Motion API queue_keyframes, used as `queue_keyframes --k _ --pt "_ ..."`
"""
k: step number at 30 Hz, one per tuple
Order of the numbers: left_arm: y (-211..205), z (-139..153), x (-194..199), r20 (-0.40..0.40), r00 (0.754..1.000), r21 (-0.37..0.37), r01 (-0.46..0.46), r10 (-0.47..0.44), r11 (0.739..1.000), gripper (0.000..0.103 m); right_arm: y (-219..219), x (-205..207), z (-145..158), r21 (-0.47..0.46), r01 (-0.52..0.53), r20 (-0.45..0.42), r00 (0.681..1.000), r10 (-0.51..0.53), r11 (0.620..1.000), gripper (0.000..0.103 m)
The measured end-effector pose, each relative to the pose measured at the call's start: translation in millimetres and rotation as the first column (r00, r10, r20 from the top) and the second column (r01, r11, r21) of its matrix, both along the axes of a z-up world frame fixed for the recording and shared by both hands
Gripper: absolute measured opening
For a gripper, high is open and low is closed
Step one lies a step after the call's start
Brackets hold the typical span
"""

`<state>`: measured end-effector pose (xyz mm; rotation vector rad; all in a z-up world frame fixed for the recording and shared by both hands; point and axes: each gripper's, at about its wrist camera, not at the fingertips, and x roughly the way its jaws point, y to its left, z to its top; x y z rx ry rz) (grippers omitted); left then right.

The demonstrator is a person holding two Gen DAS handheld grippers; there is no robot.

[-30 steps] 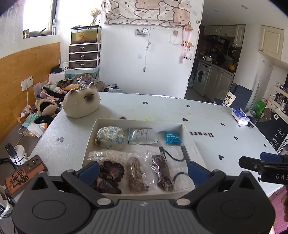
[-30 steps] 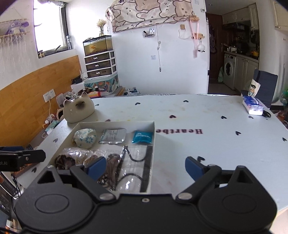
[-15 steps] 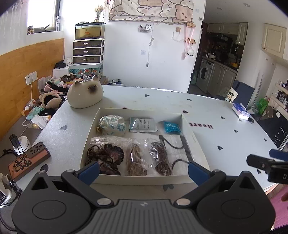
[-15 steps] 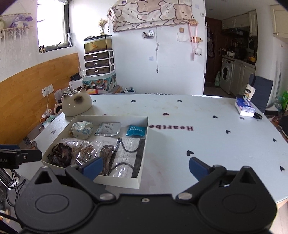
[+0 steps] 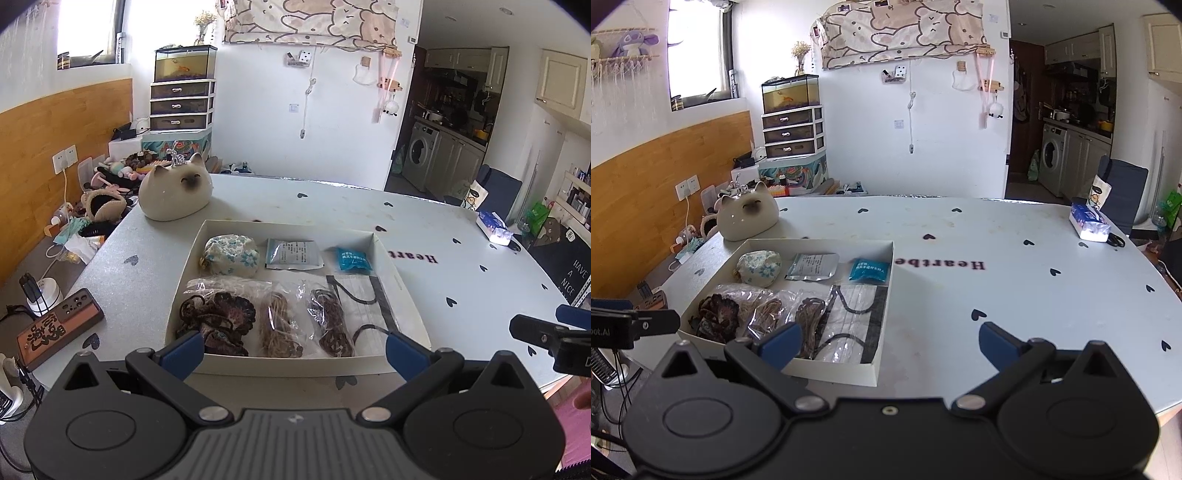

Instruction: Organize soft objects

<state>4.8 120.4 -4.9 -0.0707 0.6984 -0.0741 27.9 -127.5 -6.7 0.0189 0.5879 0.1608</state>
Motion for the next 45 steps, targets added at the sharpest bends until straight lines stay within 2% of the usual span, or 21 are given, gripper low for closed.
queue_keyframes --k 45 --pt "-3.0 1.8 2.3 0.007 1.000 0.006 0.000 0.000 1.000 0.103 -2.7 2.5 1.2 0.008 0.021 0.006 1.000 -0.021 1.000 0.103"
